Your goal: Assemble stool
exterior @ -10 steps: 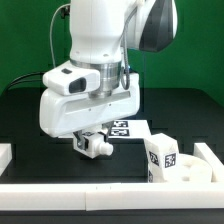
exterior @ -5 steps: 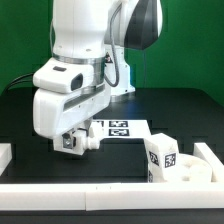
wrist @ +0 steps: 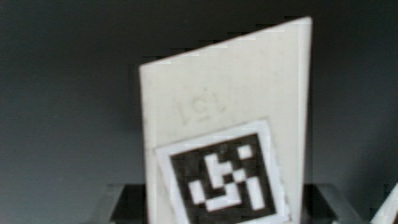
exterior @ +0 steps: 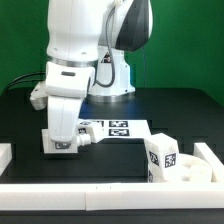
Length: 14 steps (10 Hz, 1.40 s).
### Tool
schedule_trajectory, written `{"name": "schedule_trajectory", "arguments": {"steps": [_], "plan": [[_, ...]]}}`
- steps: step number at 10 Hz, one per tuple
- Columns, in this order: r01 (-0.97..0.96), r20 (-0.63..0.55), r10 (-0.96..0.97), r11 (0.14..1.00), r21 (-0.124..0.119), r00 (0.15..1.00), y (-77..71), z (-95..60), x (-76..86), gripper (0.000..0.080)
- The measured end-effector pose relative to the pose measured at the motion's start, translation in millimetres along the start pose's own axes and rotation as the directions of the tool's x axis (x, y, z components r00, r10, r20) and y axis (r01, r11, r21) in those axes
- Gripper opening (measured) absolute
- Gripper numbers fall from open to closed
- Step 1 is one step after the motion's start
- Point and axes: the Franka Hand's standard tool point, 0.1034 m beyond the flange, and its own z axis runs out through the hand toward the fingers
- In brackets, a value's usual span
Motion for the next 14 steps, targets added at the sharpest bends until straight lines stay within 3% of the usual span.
{"name": "schedule_trajectory", "arguments": {"steps": [5,6,9,14], "plan": [[0.277,0.031,-0.278,0.96,0.029,0.96,-4.3,1.5,-11.0,0.0323],[0.388,0.024,-0.389,0.92,0.046,0.921,-3.8,1.6,-4.7,0.0323],[0.549,0.017,-0.549,0.835,0.033,0.835,11.1,-4.5,19.2,0.0323],[0.748,0.036,-0.752,0.659,0.076,0.659,5.4,-2.8,3.9,0.0323]]}}
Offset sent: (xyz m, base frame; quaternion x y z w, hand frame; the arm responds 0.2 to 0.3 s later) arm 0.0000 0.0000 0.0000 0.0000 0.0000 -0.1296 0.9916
